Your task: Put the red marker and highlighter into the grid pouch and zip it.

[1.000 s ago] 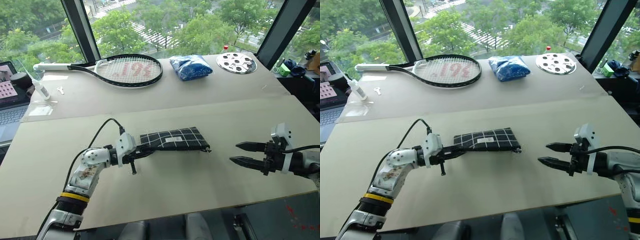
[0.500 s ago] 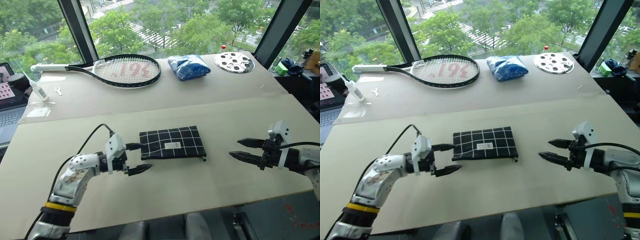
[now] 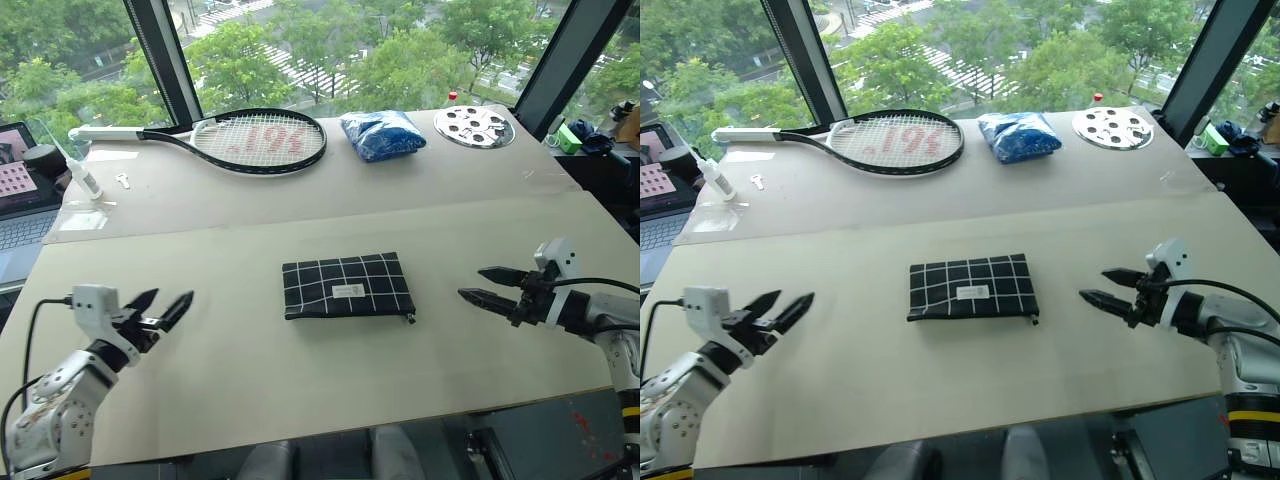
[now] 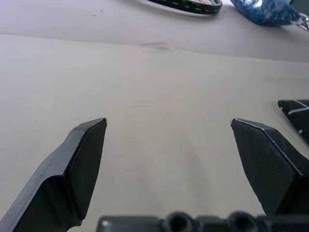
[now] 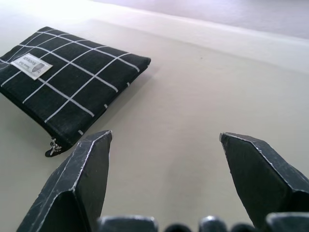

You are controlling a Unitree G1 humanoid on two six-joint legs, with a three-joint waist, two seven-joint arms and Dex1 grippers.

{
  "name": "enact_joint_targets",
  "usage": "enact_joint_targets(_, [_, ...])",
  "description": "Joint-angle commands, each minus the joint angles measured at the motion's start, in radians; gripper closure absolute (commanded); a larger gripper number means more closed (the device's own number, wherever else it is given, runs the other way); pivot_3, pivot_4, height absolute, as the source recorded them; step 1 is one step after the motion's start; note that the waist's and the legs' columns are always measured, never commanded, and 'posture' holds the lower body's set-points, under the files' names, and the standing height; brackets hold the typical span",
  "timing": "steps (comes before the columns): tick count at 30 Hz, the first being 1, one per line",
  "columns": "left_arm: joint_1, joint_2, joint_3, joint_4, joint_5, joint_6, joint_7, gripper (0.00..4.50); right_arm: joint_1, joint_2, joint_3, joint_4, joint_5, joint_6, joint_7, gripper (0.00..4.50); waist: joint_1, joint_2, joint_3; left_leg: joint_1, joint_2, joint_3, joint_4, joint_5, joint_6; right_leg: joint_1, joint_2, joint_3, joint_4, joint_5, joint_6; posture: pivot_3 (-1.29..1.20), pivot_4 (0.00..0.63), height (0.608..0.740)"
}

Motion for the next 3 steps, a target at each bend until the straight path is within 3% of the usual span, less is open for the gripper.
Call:
enact_joint_targets(1, [0.012,0.027,0.034,-0.057,-0.036,0.019,0.008,0.04,-0.016,-0.029,-0.039,0.013,0.005,-0.019,0.007,0.54,0.001,0.000,0.000,0.000,0.000,0.000,0.000,0.000,0.000,0.000,0.000,0.000,0.000,0.000,0.000,0.00,0.150,0.740])
enact_joint_targets(3, [0.028,0.037,0.032,-0.061,-0.032,0.012,-0.007,0.04,-0.019,-0.031,-0.029,0.018,-0.001,-0.019,0.008,0.54,0.000,0.000,0.000,0.000,0.000,0.000,0.000,0.000,0.000,0.000,0.000,0.000,0.000,0.000,0.000,0.00,0.150,0.740])
